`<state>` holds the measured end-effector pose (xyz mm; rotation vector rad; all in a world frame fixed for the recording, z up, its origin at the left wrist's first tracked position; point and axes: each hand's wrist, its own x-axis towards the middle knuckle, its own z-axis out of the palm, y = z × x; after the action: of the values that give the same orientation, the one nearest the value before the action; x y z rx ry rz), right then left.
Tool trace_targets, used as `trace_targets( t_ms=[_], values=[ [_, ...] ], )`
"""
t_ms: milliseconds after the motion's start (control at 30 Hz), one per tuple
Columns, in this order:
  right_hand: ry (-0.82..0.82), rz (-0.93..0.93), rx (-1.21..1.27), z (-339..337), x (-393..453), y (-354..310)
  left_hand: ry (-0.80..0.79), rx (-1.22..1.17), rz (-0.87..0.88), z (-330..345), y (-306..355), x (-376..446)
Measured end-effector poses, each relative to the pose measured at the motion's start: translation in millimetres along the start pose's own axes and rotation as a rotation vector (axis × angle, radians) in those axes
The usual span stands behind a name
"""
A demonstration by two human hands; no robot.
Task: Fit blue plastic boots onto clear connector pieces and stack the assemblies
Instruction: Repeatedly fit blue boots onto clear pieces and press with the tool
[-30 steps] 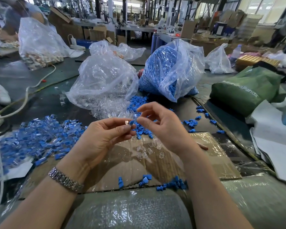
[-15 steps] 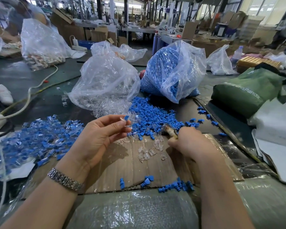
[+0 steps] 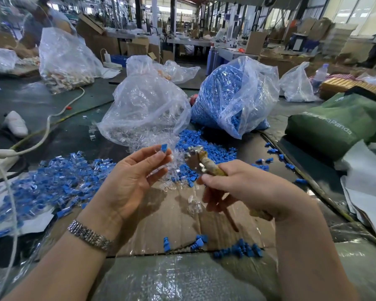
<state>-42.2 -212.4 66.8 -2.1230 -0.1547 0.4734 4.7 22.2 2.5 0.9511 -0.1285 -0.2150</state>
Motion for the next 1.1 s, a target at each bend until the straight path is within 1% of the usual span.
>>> trace_targets(
  t_ms=[100,233,367,567,700,900,967,1000,1033,1100],
  values=[
    [-0.070,-0.050,-0.066,13,2,-10,-0.017,0.042,0.020,1,0,-1],
    [-0.087,-0.074,-0.020,21,4,-14,-0.020,0.111,0.031,0,-3,1],
    [-0.081,-0.058,-0.036,23,5,-14,-0.028,0.175,0.071,1,-4,0],
    [-0.034,-0.070,-0.035,29,8,-13,0.019,0.329,0.140,10,-3,-8],
    [0.031,-0.074,-0.067,37,9,-10,0.034,0.380,0.164,11,-1,-11],
    [0.034,-0.060,-0.049,38,13,-13,0.049,0.421,0.205,5,0,-4],
    [0.040,-0.035,-0.086,31,11,-14,0.106,0.482,0.241,1,3,-4],
    [0.064,-0.014,-0.123,26,10,-14,0.171,0.555,0.270,-2,6,-4],
    [0.113,0.015,-0.170,20,11,-12,0.267,0.673,0.305,-6,8,-4],
    [0.271,0.103,-0.312,8,15,-1,0.504,1.002,0.369,-13,13,-5]
  ],
)
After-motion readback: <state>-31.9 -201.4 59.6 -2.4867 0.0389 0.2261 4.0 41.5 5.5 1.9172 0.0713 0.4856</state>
